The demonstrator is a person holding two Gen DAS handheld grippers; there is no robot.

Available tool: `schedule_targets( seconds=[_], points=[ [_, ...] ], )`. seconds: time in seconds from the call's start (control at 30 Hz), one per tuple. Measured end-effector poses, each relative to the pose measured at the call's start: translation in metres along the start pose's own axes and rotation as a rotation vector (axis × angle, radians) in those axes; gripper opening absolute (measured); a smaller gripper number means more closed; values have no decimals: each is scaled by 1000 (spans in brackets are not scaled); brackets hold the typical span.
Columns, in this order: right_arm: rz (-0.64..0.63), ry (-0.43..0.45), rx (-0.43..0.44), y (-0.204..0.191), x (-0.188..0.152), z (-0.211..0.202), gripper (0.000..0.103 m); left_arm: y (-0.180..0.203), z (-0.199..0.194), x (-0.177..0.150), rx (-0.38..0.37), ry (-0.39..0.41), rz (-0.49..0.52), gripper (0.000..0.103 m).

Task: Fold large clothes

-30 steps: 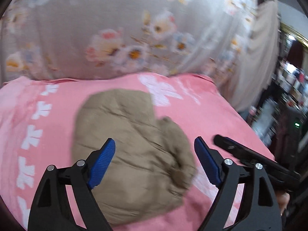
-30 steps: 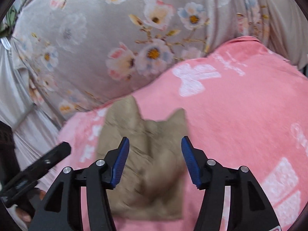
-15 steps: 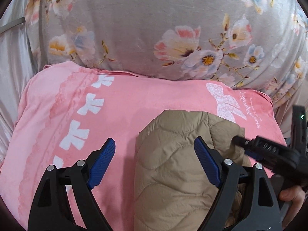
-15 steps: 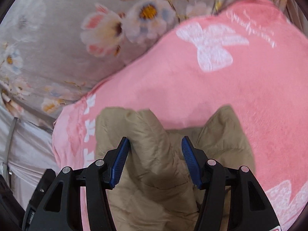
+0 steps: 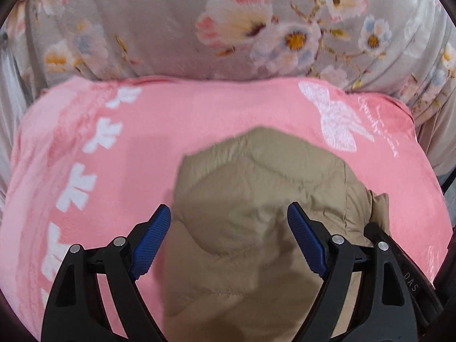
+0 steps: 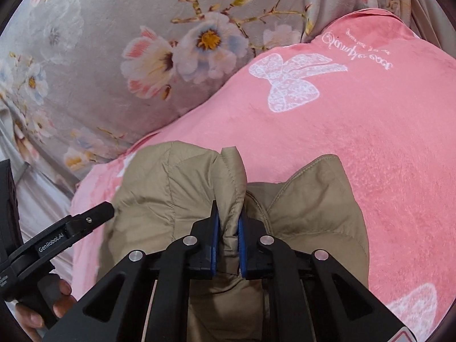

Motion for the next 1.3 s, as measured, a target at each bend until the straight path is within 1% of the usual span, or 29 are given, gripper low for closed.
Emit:
schedule_targets(
  seconds=[0.07,0.17,0.33,0.47,0.57,0.83,1.3],
  points=[
    [-5,-5,-19,5,-3,8,10,2,16,-5,-2,-24,-14,82],
    [-11,-8,-30,10,-4,18,11,3,26,-7,6,-15,-29,84],
    [12,-19,-9,22,-7,34,12,11,39,-8,45,5,-11,90],
    [11,-29,-8,26,-8,43,12,16,48,-9,75,23,3,93],
    [8,-32,-8,27,-8,47,13,17,56,-10,83,29,5,94],
    [10,-31,-6,27,-8,50,13,18,65,-10,109,58,9,98],
    [18,-29,1,30,-8,55,13,21,73,-13,164,99,22,98]
  ],
)
Point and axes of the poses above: each gripper's, at about its wrist camera, not at the fingertips, and z roughly the way its jaws point, y to its right, x to its top, the point moved 7 cm from there along z, roughly the way its jaws point, and after that the axes turned 12 degrees about -y, right-handed, at the moved point
